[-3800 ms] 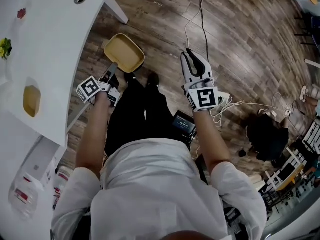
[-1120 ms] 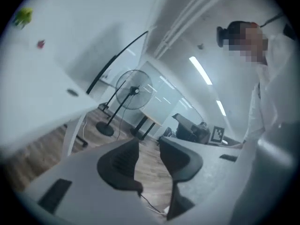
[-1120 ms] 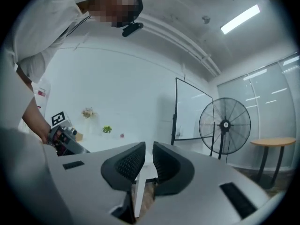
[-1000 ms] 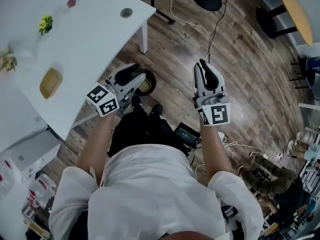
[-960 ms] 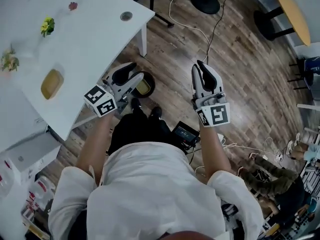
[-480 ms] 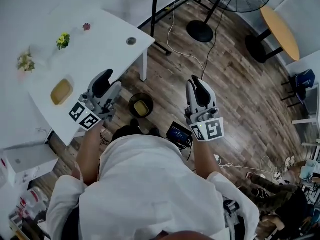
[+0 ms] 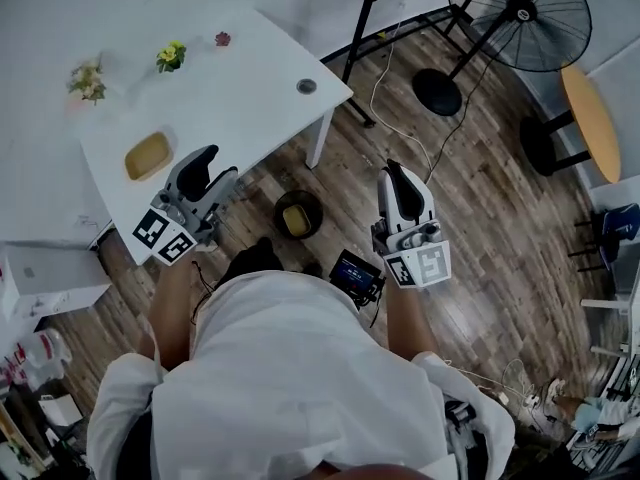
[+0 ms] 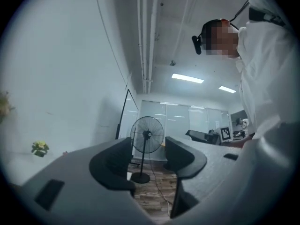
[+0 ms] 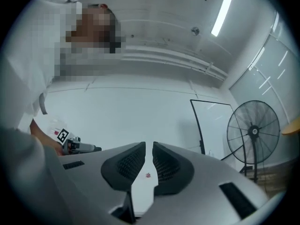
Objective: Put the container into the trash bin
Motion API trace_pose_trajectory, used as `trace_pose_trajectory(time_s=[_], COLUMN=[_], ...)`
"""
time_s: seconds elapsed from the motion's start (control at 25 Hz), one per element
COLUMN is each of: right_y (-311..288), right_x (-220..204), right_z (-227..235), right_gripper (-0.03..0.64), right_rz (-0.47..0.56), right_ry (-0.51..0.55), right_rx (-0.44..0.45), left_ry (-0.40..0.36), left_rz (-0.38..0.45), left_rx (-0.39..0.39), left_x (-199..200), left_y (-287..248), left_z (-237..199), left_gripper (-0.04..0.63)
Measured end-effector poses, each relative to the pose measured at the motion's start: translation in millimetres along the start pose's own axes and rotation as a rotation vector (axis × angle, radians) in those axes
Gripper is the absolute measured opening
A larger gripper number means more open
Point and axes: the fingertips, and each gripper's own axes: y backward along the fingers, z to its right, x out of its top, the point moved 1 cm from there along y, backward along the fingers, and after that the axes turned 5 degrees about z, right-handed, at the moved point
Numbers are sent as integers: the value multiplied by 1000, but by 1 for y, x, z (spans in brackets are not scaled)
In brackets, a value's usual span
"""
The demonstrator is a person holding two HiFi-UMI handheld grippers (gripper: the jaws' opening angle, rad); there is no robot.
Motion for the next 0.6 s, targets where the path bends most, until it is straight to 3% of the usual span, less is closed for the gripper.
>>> trace_pose_trajectory(time_s=[0.32,0.6], right_y=[-89,-186], right_x=[-39,-78], right_z=[-44,-105], right_gripper=[69,68], right_rz=[-54,-86], right_ry=[-18,-31], right_rx=[145,218], left_ry=[-83,-148], left_rz=[-96,-215], left_rx=[242,347], left_x=[5,8], left_y=[85,164], left_z=[-98,-200], left_gripper=[219,222])
